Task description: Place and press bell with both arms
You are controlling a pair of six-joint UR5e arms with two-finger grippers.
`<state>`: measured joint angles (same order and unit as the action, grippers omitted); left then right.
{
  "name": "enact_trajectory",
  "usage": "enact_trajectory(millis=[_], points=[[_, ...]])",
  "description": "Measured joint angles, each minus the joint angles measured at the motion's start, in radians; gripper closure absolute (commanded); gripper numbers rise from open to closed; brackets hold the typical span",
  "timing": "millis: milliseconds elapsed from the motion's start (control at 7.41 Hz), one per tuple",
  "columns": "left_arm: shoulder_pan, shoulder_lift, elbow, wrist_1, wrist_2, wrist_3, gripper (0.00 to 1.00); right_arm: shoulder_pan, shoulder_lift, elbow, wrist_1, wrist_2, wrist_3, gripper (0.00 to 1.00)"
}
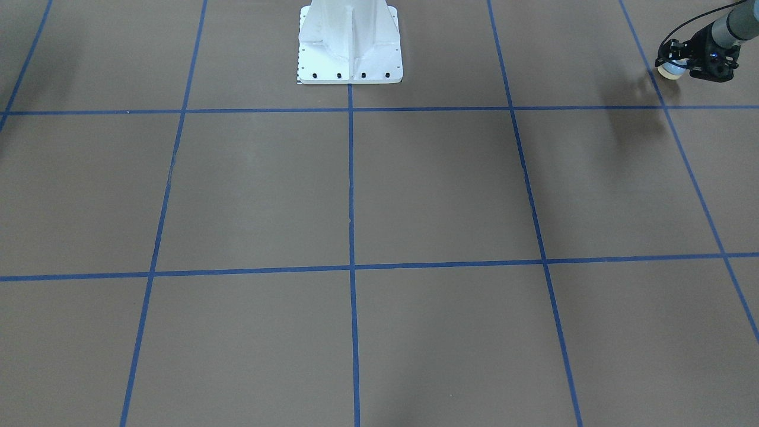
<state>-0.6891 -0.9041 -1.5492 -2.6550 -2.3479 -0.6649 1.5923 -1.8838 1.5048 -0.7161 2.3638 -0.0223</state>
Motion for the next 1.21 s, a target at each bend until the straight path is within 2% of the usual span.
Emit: enact_trajectory(millis=[270,540,1214], points=[[-0.009,0.035,-0.070,0.005,-0.016,-0.004,1.00,0.000,0.004,0.000,-0.001,0.000,0.001,0.00],[-0.046,0.024,-0.088,0.008,-0.003,-0.004,1.00,0.000,0.005,0.000,-0.001,0.000,0.001,0.00],[-0.265,-0.141,-0.090,0.016,0.090,0.008,1.00,0.000,0.005,0.000,-0.003,-0.003,0.003,0.00]])
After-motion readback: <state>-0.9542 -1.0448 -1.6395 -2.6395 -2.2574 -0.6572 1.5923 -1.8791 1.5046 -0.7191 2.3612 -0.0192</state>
